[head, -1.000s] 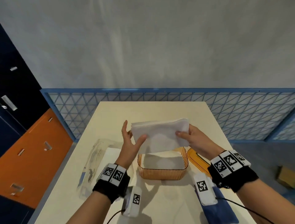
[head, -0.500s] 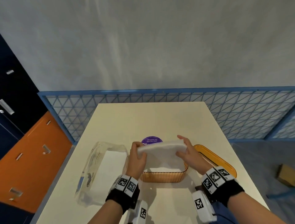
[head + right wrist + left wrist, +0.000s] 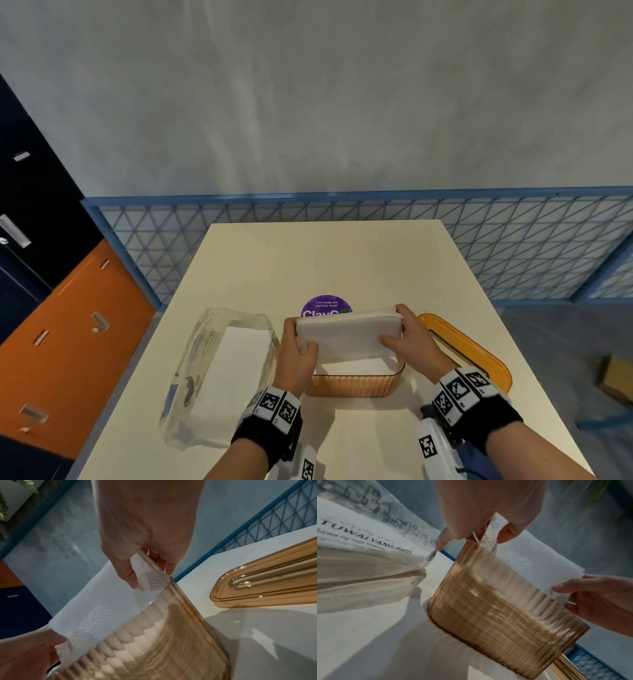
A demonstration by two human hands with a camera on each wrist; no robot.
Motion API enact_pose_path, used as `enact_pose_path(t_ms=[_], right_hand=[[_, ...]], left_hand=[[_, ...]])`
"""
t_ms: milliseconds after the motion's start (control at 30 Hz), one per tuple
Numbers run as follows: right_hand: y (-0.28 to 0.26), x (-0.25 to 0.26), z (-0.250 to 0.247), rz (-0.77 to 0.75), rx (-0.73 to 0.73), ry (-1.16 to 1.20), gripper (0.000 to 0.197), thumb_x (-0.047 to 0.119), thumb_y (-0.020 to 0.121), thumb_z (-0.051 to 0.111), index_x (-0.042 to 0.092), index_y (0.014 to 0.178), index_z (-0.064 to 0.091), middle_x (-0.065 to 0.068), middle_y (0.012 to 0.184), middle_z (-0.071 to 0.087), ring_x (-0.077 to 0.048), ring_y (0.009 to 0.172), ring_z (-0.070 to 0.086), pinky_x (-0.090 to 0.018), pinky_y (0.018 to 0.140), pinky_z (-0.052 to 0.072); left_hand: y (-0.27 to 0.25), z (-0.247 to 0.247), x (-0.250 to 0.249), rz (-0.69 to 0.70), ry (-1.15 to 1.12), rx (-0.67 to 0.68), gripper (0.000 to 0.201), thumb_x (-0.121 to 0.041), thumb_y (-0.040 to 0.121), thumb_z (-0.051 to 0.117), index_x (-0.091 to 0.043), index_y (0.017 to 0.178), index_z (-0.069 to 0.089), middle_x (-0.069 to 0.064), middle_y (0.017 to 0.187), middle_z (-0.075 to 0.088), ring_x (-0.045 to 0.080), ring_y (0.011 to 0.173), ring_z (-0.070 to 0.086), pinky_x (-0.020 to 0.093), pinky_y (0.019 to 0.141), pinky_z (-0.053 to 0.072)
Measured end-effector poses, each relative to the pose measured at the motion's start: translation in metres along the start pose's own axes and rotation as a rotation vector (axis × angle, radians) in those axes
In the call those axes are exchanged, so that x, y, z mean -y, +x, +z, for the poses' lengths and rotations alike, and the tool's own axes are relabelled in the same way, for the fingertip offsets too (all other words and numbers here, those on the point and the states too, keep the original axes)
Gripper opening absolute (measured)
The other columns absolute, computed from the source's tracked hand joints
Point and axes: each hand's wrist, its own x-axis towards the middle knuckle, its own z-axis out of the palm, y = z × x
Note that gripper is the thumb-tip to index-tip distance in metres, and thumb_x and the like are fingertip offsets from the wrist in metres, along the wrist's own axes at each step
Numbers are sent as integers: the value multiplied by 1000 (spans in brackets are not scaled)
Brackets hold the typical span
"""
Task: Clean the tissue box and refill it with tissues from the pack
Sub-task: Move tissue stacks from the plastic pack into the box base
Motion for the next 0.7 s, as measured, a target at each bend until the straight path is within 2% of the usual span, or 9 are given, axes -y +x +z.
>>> enact_pose_path(t_ms=[67,200,300,333,400,467,567,700], right_hand=[[0,-2,-2,11,16,-7,41,0,80,64,17,109,40,-1,95,54,-13,86,56,-28,72,53],[-1,0,0,1,92,-41,43,-1,86,56,22,114,34,5,93,50,-14,88,56,-32,78,55],[0,6,0,-31,57,16,40,1,87,56,23,113,35,5,94,52,-17,92,57,-31,77,54],[0,9,-1,-41,44,49,40,2,86,58,24,112,36,3,95,53,-18,93,57,-30,74,54],[-1,10,-3,-39,32,99,40,3,85,60,24,110,36,0,98,52,-18,92,56,-28,70,52],[-3,8,-3,-1,55,92,40,4,85,61,23,110,36,1,101,51,-16,91,55,-26,68,51],[-6,0,3,64,91,49,37,0,86,56,19,111,37,-4,107,53,-19,97,55,-29,76,53],[-9,3,9,41,48,43,29,-1,90,49,16,111,40,-1,94,53,-14,86,52,-22,64,44]], left_hand=[[-1,0,-4,-4,-15,19,36,9,84,46,-14,111,38,-6,93,50,1,83,50,1,61,45],[1,4,-7,-4,6,40,33,7,87,42,-15,111,39,4,98,53,14,86,52,7,61,45],[-1,1,-15,51,-44,14,26,4,90,41,-14,108,42,0,89,55,9,78,54,7,63,45],[-1,0,-17,66,-61,-1,25,2,89,41,-14,108,42,-1,86,55,10,76,55,11,65,46],[-1,-3,-17,70,-77,-37,24,-7,85,44,-16,107,42,0,87,55,16,78,55,28,72,48],[-1,-5,-10,52,-25,-73,30,-17,76,44,-22,106,41,2,97,57,22,91,56,40,83,49],[-5,-1,-1,-4,79,-65,33,-21,73,42,-26,106,38,7,107,56,30,103,53,45,90,46],[-10,9,-2,22,102,-47,31,-22,73,34,-28,103,34,1,90,50,34,99,50,51,90,45]])
